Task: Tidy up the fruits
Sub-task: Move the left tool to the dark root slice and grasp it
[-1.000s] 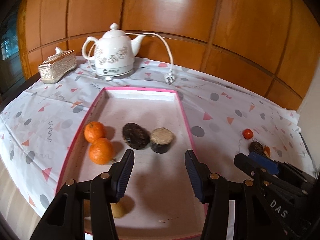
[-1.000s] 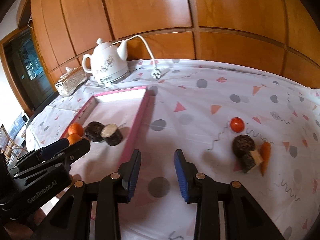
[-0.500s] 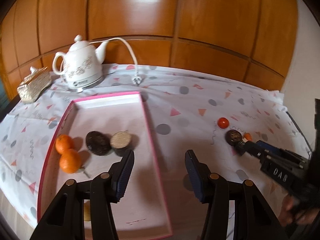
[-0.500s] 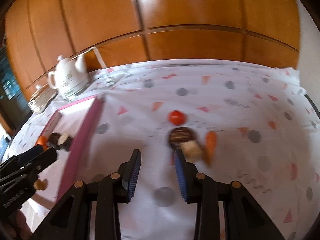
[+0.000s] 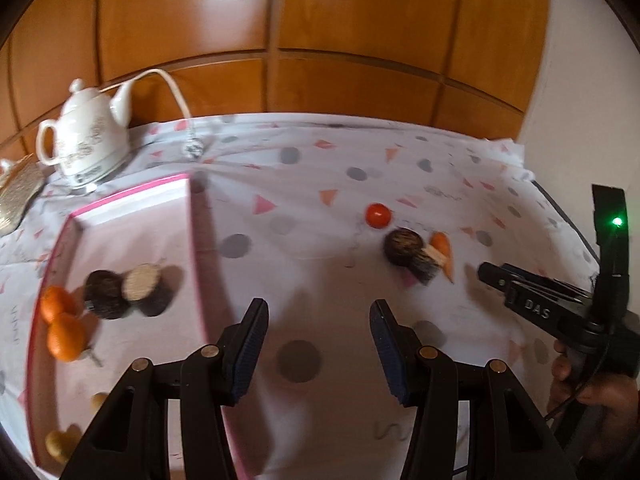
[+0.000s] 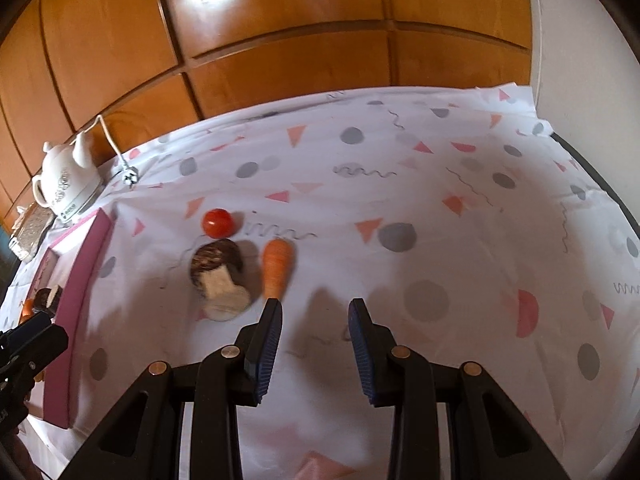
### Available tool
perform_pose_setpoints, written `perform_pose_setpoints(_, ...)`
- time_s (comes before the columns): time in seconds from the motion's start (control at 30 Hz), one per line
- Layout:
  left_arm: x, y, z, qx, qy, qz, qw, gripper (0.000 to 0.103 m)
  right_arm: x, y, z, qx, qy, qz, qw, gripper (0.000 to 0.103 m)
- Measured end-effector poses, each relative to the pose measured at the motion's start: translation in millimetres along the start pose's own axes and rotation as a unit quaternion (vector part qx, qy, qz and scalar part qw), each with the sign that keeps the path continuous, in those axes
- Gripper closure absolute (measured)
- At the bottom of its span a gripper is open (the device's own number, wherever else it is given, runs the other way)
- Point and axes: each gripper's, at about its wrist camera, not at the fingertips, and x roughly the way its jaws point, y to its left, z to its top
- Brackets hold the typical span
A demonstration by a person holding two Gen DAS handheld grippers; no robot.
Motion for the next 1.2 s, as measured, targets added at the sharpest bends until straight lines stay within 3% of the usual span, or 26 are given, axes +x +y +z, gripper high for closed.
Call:
perform_pose_setpoints(0.27,25.7,-30.2,12.4,-0.002,0.031,-0.066,0.9973,0.044,4.6,-9.5,-0.4,-0.003,-0.001,-0.015,1.0,0.068)
perform_pose_setpoints(0.83,71.1,-67.8,34.0,-0.022,0.057,-0.079,0.995,0.044,19.5,-26.6,4.6,-0.002,-0.008,-0.045,0.999,0.068)
perform_pose_setpoints(1.03,94.1,-71.9,35.5,-0.041,0.07,-0.068,0.9944,0.045,25.4,-30.5,3.8,-0.003,-0.017,-0.053,0.998,0.068)
perform_pose_setpoints(1.13,105.3,-72.9,32.5,-0.047,0.075,-0.063,0.9941,0.051,27.9,-31.2,3.5,-0.001,-0.02,-0.05,0.999,0.068)
perform_pose_setpoints(1.2,106.6,-74.5,30.8,-0.039,0.061,-0.061,0.9955,0.064,27.9,-31.7,2.9,0.002,-0.022,-0.047,0.999,0.067)
